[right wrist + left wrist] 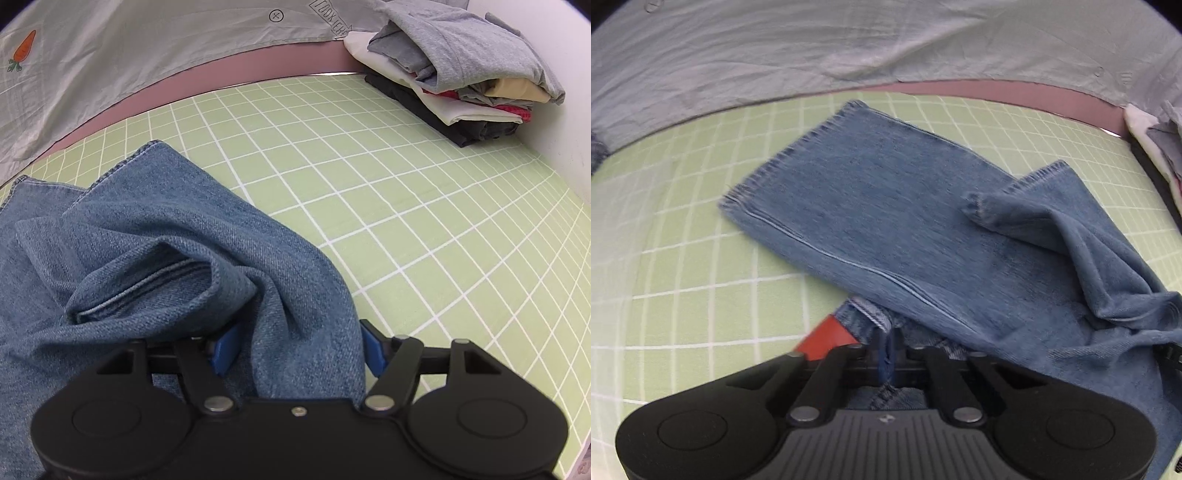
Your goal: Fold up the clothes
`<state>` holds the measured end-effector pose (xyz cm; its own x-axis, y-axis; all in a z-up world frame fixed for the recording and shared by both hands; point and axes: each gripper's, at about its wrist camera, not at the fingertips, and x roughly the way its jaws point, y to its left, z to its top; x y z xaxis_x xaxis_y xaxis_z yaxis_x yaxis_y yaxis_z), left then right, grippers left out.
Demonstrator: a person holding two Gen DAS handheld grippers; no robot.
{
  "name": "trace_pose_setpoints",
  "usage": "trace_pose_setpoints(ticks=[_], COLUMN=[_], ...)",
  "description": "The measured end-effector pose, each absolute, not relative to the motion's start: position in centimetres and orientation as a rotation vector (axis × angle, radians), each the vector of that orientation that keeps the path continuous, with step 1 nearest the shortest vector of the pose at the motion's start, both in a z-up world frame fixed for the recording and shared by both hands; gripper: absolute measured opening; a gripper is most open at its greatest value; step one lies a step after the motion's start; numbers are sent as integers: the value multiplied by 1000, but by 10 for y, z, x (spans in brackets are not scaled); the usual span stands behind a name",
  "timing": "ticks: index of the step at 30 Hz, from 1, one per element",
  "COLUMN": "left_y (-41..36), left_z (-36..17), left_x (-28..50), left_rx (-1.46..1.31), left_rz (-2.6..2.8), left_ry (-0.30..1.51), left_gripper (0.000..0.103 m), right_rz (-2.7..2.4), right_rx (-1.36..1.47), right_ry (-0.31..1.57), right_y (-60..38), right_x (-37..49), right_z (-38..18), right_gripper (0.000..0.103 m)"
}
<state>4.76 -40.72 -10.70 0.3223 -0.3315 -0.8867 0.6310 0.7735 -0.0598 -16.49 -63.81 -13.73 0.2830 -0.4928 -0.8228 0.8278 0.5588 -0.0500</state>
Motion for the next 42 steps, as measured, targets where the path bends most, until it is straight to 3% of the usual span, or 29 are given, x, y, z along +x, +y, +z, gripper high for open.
trace_pose_setpoints(ticks=[16,19,21,23,26,32,36,41,42], left_y=[-256,-234,-223,-214,-202,-163,-140,-126,-126], left_z=[-70,-70,-69,-70,-74,-82,-85,-97,-99], left_x=[187,203,197,183,157,91,58,27,22], left_rx=[142,48,-12,-45,-67,-135,-179,-203,-216], left_rz=[-74,-26,-20,-25,-24,26,83,91,89], left_ry=[921,950,958,972,997,1061,1109,1185,1195], left_gripper=[3,9,23,51,63,76,77,77,77], right_rz=[-652,-614,-609,-609,-631,-681,-656,-594,-580], right_rx=[412,403,414,436,480,523,563,581,579], right_ry=[861,853,837,816,766,718,723,757,763], right_y=[-621,-611,-609,-608,-613,-626,-635,-635,-635], right_x=[-74,-69,-74,-82,-98,-115,-113,-101,-99], right_z=[-125,-122,-118,-115,-109,-108,-116,-128,-130], right_gripper=[68,69,70,72,73,79,77,62,55])
